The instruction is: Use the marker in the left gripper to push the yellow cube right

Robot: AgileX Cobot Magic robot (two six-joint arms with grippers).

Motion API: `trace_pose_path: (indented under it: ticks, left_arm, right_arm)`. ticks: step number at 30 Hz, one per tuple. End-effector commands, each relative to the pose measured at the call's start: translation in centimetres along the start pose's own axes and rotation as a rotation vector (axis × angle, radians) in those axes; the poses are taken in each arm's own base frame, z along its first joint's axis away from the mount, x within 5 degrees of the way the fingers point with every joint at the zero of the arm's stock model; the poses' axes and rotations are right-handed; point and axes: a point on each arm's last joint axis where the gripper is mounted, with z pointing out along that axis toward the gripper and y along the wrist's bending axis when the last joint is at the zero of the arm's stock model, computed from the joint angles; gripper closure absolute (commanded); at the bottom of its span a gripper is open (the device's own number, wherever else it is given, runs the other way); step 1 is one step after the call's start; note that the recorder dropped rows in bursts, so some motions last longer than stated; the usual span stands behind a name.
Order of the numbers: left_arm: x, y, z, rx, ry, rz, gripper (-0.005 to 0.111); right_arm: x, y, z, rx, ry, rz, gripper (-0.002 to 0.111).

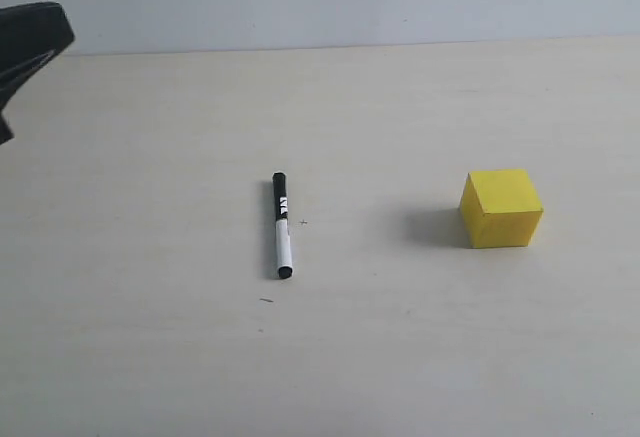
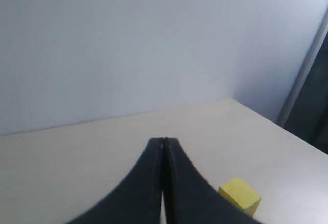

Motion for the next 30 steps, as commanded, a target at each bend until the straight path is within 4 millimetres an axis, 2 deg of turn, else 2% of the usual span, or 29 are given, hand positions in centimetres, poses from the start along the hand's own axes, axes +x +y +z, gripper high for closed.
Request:
trace_pose_path:
  ticks: [1,6,26,30]
  left_arm:
    - [-0.7,-0.2,-1.3,0.013,-0.063,0.017,0.106]
    - [-1.2,-0.3,-1.9,0.019,-0.092,0.018,0.106]
    - [-1.2,-0.3,-2.0,0.017,-0.093,0.025,0.106]
    - [-2.0,1.4,-3.5,-0.125,-0.130,0.029,0.106]
  right_arm:
    - [0.1,0.0,0.0,0.000,-0.007,-0.004,0.108]
    - [0.1,0.0,0.0,0.000,-0.007,-0.004,0.108]
    - [0.1,0.0,0.0,0.000,-0.007,-0.004,0.108]
    - [0.1,0.0,0.0,0.000,-0.007,-0.004,0.108]
